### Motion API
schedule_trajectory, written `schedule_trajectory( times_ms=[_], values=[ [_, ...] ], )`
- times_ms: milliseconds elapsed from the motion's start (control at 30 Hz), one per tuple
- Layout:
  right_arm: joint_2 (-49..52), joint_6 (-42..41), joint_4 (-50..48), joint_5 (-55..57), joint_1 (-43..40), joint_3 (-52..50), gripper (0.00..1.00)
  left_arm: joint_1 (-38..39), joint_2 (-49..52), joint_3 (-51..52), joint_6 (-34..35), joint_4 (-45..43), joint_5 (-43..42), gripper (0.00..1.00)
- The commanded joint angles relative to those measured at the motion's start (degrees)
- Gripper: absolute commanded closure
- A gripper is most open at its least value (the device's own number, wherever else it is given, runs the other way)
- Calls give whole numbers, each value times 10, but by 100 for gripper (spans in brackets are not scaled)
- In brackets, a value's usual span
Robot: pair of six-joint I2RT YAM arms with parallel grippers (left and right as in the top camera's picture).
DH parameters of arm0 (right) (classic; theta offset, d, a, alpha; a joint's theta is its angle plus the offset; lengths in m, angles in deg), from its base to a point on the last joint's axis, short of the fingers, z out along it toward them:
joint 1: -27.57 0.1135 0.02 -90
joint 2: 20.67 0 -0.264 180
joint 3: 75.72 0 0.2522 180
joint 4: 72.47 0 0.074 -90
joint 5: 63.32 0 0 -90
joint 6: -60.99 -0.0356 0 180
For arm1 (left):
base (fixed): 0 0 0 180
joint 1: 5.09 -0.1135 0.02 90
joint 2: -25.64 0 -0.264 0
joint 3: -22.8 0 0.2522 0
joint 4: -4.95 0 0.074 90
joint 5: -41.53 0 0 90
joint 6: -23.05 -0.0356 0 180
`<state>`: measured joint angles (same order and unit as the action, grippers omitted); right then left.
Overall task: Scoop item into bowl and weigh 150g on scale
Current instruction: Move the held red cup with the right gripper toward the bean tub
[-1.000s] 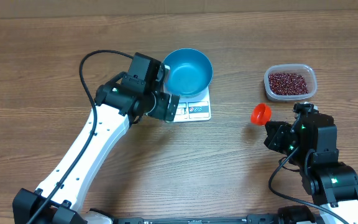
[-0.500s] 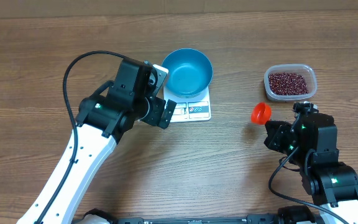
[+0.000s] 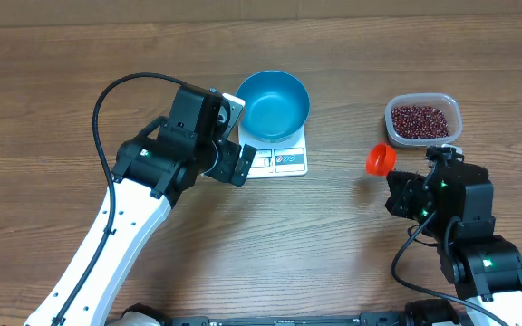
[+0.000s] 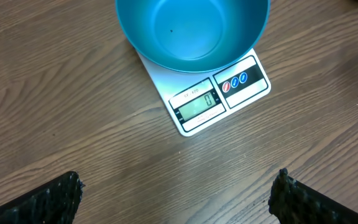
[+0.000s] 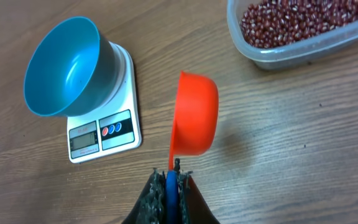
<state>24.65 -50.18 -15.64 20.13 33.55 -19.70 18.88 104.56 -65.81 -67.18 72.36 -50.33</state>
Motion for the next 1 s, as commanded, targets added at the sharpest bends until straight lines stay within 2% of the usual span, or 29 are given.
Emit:
schedule_trajectory(
  times_ms=[0,233,533,700,967],
  values=[
    [-2,20,-6,11,-4,21,96,2,5,-8,-11,-1,6,1],
    [40,71,57,80,-4,111,96,2,5,-8,-11,-1,6,0],
    [196,109,165,229,-4,274,96,2,5,-8,-11,-1,6,0],
    [276,109,151,301,-4,294,96,2,5,-8,-11,-1,6,0],
    [339,110,123,309,-4,294,96,2,5,-8,-11,-1,6,1]
  ],
)
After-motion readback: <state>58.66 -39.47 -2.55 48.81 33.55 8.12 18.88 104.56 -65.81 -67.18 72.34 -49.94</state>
